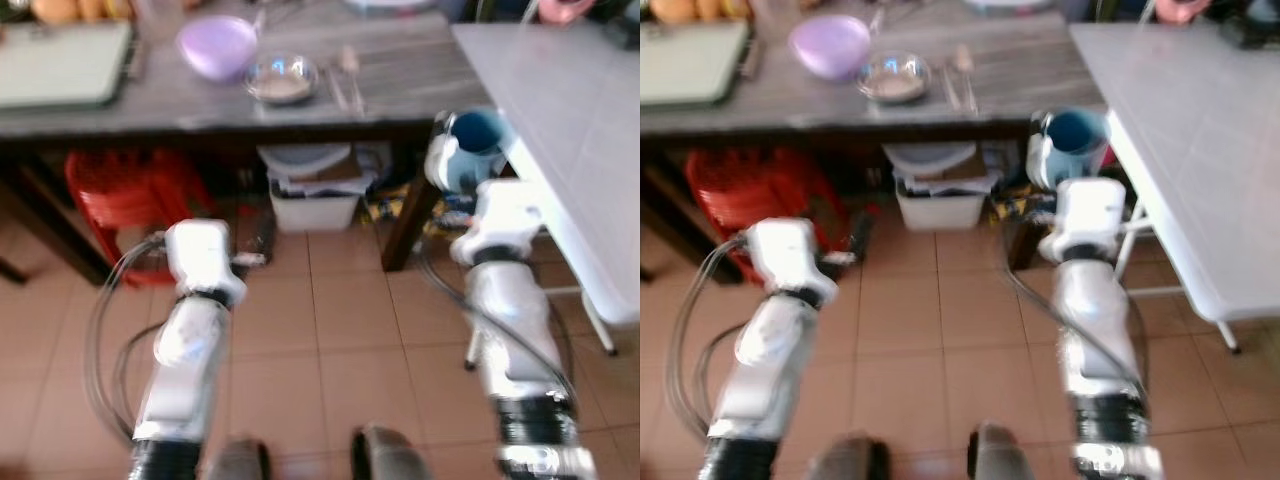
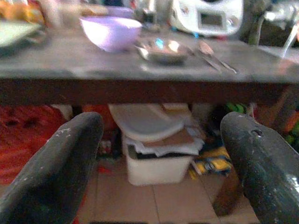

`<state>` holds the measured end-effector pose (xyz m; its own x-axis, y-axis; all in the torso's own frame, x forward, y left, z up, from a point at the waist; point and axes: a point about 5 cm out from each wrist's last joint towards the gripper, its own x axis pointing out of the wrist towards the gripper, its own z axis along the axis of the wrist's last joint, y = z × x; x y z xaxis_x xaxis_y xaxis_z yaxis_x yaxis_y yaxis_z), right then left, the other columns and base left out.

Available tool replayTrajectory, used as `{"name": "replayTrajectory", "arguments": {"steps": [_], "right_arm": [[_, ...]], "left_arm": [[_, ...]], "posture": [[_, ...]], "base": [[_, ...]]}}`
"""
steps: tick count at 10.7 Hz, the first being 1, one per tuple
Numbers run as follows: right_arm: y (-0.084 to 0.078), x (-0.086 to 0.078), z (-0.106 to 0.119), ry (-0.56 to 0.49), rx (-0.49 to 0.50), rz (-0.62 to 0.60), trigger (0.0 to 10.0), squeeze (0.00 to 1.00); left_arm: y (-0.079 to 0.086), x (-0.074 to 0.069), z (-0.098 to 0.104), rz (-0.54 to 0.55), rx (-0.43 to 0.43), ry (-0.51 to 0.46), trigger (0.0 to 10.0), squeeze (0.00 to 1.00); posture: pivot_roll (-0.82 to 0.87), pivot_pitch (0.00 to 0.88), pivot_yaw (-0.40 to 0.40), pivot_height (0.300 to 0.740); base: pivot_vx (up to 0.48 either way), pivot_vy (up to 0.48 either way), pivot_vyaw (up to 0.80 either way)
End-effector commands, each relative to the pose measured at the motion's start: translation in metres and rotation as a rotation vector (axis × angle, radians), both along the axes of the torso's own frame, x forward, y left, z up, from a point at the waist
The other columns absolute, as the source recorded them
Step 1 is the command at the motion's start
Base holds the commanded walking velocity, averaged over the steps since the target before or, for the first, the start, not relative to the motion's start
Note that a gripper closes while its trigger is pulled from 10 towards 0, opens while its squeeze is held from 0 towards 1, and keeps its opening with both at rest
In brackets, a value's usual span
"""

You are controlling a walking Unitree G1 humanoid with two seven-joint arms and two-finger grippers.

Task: Setting the table

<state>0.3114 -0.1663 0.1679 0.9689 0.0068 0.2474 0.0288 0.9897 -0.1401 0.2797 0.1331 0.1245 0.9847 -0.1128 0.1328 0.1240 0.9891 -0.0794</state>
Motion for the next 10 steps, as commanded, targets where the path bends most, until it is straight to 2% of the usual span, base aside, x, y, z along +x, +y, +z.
{"name": "replayTrajectory", "arguments": {"steps": [1,4,7,9,10], "right_arm": [[-0.008,0.0,0.005,-0.026,-0.008,-0.021,10.0,0.0],[-0.004,-0.001,0.003,-0.024,-0.015,-0.015,10.0,0.0],[-0.005,0.0,0.005,-0.039,-0.025,-0.024,10.0,0.0],[-0.001,-0.001,0.013,-0.09,-0.108,-0.017,10.0,0.0],[-0.001,0.0,0.013,-0.087,-0.089,-0.018,10.0,0.0]], "left_arm": [[-0.011,0.0,0.001,-0.027,-0.002,-0.003,10.0,0.0],[-0.017,-0.003,0.002,-0.058,0.023,-0.021,10.0,0.0],[-0.017,-0.004,0.002,-0.057,0.004,-0.021,10.0,0.0],[-0.017,-0.004,0.005,-0.059,0.007,-0.033,10.0,0.0],[-0.018,-0.004,0.005,-0.062,0.006,-0.035,10.0,0.0]], "posture": [[-0.08,0.133,0.007,0.74],[-0.07,0.135,0.01,0.74],[-0.07,0.132,0.01,0.74],[-0.07,0.133,0.01,0.74],[-0.07,0.13,0.011,0.74]], "base": [[0.48,0.0,0.0],[0.475,0.0,0.0],[0.47,0.0,0.0],[0.48,0.0,0.0],[0.48,0.0,0.0]]}}
